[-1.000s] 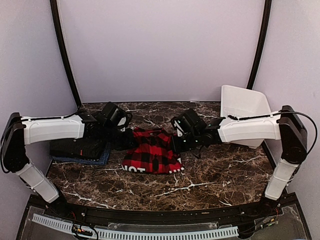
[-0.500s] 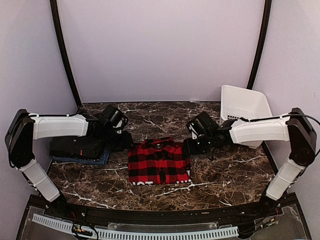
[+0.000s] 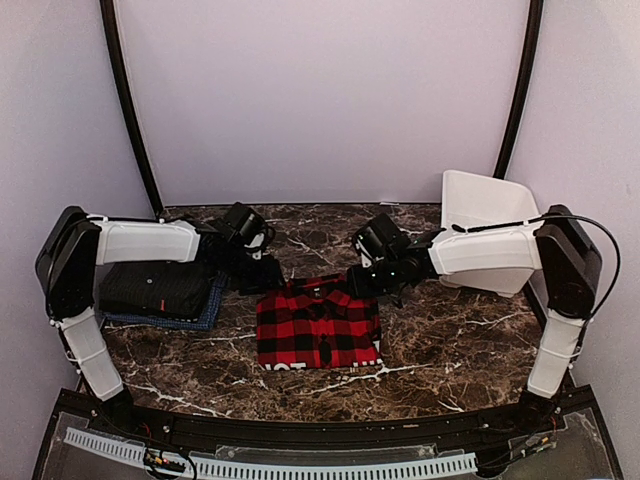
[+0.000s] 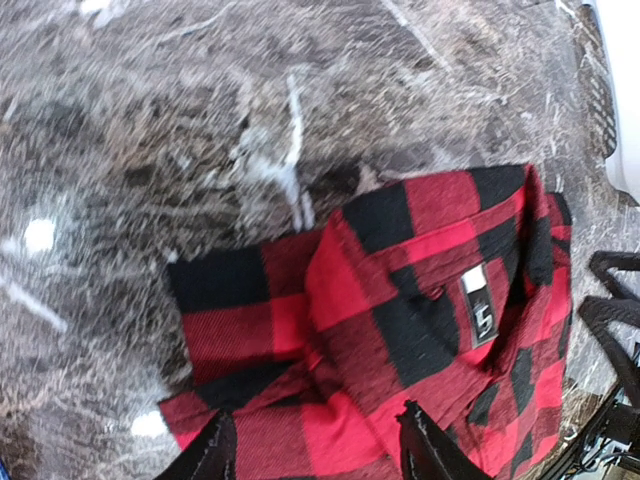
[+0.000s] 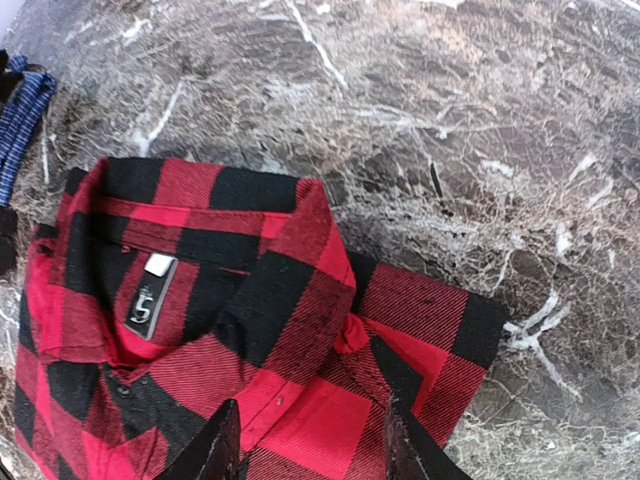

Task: Fold and stack the long sleeve shirts
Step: Smooth out the square-folded shirt at the center of the board.

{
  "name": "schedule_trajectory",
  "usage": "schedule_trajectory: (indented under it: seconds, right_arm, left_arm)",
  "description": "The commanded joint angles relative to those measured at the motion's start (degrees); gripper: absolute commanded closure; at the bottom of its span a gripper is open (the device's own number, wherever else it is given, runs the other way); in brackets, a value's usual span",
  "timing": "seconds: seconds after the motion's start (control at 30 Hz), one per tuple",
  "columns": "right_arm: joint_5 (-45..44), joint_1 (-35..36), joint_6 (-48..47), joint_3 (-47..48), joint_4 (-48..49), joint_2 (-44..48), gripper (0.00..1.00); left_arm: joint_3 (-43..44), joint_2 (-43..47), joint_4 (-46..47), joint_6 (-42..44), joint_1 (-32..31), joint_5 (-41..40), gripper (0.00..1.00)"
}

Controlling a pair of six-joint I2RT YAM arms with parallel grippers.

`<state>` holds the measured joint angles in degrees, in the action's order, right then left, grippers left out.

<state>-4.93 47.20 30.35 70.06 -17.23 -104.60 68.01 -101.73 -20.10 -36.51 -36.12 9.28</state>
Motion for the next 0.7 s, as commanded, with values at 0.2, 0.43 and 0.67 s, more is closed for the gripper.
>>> schedule_trajectory:
  seconds: [0.2,0.43,0.67]
  right_arm:
    - [-1.3,-1.4,0.1,-1.9,1.4,-1.1,0.57]
    - [-0.2,-2.0,0.2,-3.4,3.4,-2.9,0.58]
    - [0.9,-2.1,0.1,-3.6,5.0,-4.0,0.64]
  left_arm:
    - [9.6,-8.0,-0.6,3.7,-0.2,0.6,0.47]
    - [13.7,-12.3,-1.3,3.8,-0.9,-0.4,0.53]
    - [16.7,-15.2,-2.0,3.7,-1.1,-0.8,0.66]
